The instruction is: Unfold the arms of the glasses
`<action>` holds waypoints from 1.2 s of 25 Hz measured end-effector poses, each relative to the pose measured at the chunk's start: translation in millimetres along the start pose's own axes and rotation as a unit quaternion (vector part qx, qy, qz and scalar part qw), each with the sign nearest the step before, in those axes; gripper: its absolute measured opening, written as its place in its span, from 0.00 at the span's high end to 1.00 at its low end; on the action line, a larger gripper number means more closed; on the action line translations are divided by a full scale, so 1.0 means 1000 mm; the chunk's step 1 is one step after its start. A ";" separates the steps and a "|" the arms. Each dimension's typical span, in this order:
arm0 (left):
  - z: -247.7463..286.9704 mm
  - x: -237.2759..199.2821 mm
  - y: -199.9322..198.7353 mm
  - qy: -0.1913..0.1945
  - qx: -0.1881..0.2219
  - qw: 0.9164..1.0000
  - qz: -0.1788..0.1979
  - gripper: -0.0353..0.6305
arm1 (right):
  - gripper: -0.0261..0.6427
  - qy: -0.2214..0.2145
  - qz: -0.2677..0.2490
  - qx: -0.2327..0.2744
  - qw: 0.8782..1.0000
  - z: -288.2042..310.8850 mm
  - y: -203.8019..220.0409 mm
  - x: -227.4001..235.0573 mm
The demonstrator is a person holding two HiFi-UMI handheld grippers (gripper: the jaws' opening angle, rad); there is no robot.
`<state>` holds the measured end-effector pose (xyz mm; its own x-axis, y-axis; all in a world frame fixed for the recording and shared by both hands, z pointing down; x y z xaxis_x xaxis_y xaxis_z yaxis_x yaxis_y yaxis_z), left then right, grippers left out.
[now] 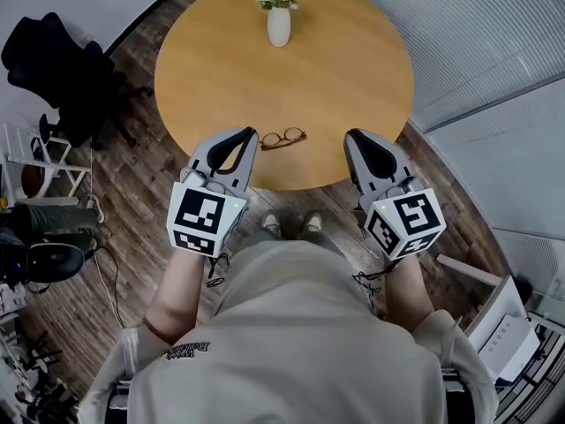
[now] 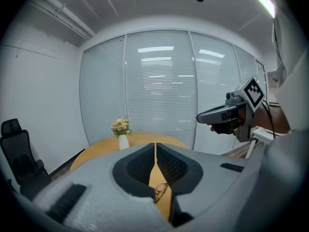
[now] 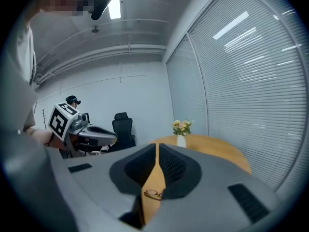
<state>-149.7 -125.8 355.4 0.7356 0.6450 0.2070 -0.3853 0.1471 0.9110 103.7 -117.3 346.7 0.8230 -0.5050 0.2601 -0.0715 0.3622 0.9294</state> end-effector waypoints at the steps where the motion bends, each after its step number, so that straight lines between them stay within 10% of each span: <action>1: 0.003 0.001 0.000 0.000 -0.004 1.000 0.001 0.90 | 0.90 -0.003 0.000 -0.002 1.000 0.002 0.000 0.004; 19: 0.075 0.005 0.027 0.031 -0.107 0.993 0.049 0.89 | 0.90 -0.014 0.022 -0.045 0.999 0.035 0.028 0.047; 30: 0.127 0.022 0.095 0.078 -0.202 0.971 0.099 0.76 | 0.90 -0.002 0.008 -0.086 0.996 0.051 0.059 0.058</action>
<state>-99.7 -192.8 491.6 0.5440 0.7918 0.2778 -0.7203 0.2708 0.6386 118.7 -165.7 429.7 0.8203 -0.5007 0.2763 0.0130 0.4994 0.8663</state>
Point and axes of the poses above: the fingertips, and each gripper's own axes: z forward along the fingers, x to its right, y out of its underside, the point moved 9 cm from there along -z, backward along the fingers, and after that the axes turned 8 degrees about z, right-handed, at the moved point
